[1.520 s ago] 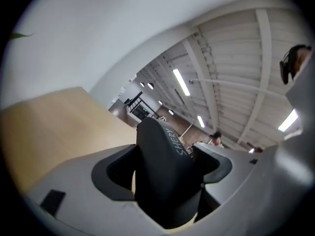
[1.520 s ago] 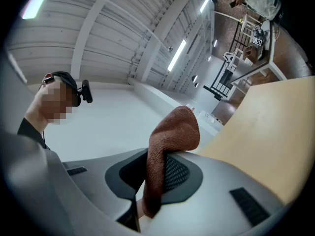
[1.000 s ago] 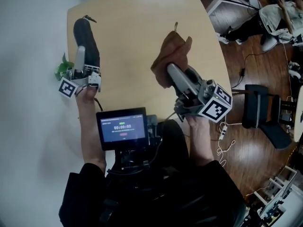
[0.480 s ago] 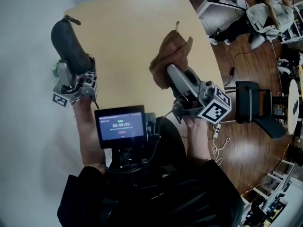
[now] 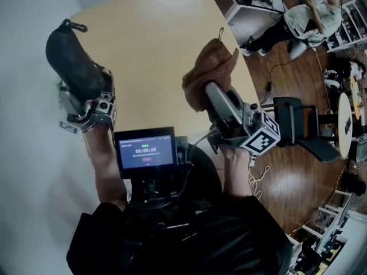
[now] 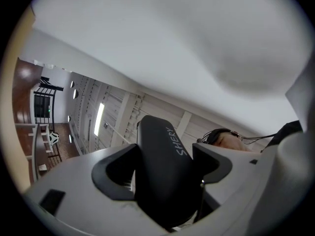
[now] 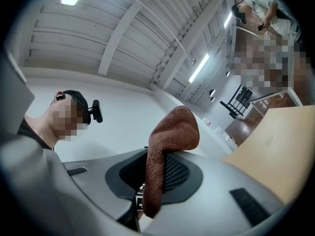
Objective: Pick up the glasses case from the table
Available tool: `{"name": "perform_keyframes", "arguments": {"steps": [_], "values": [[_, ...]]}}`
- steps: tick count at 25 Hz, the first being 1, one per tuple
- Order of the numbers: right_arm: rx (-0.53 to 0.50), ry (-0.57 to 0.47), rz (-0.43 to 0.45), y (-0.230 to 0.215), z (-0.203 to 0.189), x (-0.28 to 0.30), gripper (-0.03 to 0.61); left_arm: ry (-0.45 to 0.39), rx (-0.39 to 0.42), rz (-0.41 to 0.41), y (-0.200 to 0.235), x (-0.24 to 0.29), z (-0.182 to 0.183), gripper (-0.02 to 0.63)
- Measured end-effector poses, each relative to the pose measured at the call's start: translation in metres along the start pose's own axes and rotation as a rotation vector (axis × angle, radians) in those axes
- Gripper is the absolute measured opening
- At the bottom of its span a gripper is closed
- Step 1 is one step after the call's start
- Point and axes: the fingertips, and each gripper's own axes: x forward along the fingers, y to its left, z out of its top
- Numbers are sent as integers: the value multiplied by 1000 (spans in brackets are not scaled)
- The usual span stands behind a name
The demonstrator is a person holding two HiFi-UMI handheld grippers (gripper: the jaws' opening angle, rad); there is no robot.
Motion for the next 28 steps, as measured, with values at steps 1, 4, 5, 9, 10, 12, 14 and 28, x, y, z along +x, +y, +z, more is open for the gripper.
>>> {"name": "perform_keyframes", "arguments": {"steps": [1, 4, 5, 9, 10, 12, 14, 28], "values": [[5, -5, 10, 1, 1, 1, 61, -1, 2, -5, -2, 1, 0, 362], [30, -11, 52, 4, -3, 9, 61, -1, 21, -16, -9, 1, 5, 362], [26, -10, 58, 3, -5, 10, 61, -1, 30, -21, -11, 0, 8, 362], [24, -18, 76, 3, 2, -13, 60, 3, 64, -29, -30, 5, -6, 362], [30, -25, 87, 4, 9, -30, 60, 7, 72, -29, -40, 10, -23, 362], [39, -44, 114, 6, 25, -74, 60, 18, 90, -28, -64, 17, -66, 362], [48, -60, 139, 6, 34, -106, 60, 37, 113, -27, -83, 19, -98, 362], [72, -59, 167, -14, -17, 18, 60, 46, 130, 1, -38, 2, 21, 362]]}}
